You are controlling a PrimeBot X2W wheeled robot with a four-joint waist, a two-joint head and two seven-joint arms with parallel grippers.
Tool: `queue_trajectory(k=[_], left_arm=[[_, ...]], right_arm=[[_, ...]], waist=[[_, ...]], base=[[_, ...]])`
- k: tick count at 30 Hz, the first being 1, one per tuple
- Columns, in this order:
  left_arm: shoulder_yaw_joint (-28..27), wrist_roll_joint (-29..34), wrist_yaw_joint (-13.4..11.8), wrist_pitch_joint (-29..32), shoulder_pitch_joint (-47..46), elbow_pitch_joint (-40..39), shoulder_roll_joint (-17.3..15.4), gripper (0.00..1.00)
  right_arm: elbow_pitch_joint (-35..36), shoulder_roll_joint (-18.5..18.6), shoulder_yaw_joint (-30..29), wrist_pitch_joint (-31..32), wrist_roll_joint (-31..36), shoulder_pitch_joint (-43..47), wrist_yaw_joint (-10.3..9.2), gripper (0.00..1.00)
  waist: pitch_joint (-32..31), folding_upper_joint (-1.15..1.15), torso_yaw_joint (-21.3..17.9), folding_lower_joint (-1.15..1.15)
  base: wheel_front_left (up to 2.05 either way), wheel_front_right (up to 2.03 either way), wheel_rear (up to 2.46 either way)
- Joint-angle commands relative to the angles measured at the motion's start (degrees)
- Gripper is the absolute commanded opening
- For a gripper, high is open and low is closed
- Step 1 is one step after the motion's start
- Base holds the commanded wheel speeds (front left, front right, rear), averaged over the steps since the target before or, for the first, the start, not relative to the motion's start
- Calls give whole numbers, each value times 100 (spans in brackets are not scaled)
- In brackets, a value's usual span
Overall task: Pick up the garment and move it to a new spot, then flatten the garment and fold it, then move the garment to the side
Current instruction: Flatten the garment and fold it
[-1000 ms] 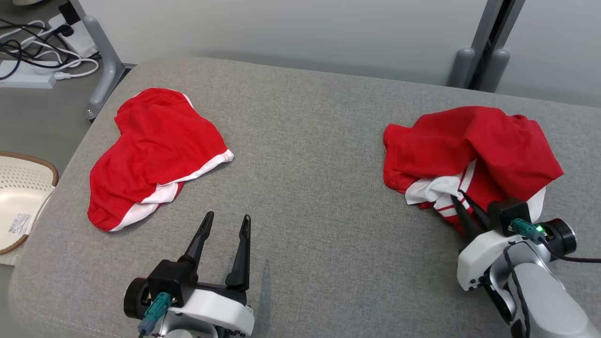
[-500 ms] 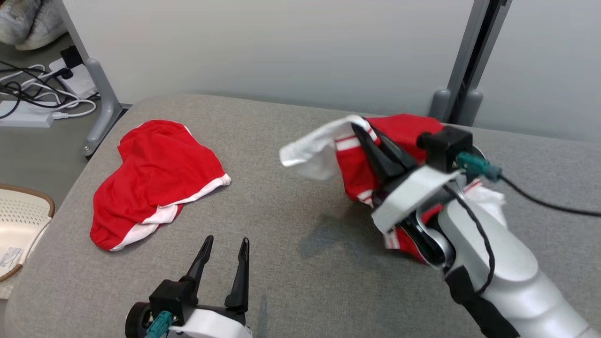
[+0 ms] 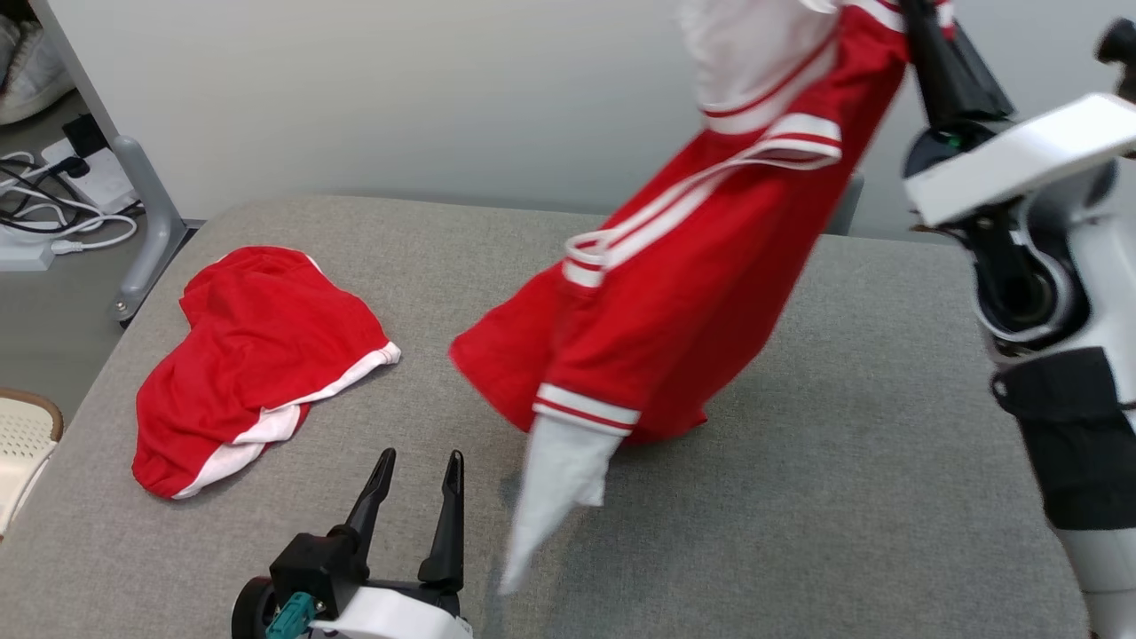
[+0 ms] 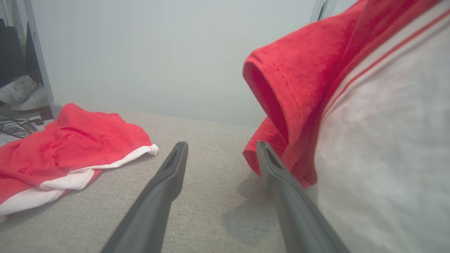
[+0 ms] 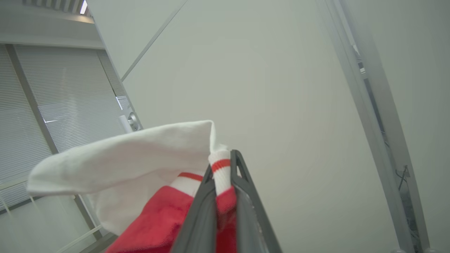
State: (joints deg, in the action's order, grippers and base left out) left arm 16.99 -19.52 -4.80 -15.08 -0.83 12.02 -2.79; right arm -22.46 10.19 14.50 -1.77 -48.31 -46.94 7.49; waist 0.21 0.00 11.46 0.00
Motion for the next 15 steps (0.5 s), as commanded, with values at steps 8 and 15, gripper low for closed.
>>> queue_trajectory(k=[8,15], left_arm=[[-65,125,23,-10,-203,3,-18,100],[-167,247,118,-10,-381,57,-18,100]], right_arm=[[-1097,1054,-1178,565,-1,1318,1,0],[-2669,1366,-1861,301,346,1602,1,100]], waist=[[396,0,-104,0],[617,0,-321,0]], base=[[0,0,0],[0,0,0]])
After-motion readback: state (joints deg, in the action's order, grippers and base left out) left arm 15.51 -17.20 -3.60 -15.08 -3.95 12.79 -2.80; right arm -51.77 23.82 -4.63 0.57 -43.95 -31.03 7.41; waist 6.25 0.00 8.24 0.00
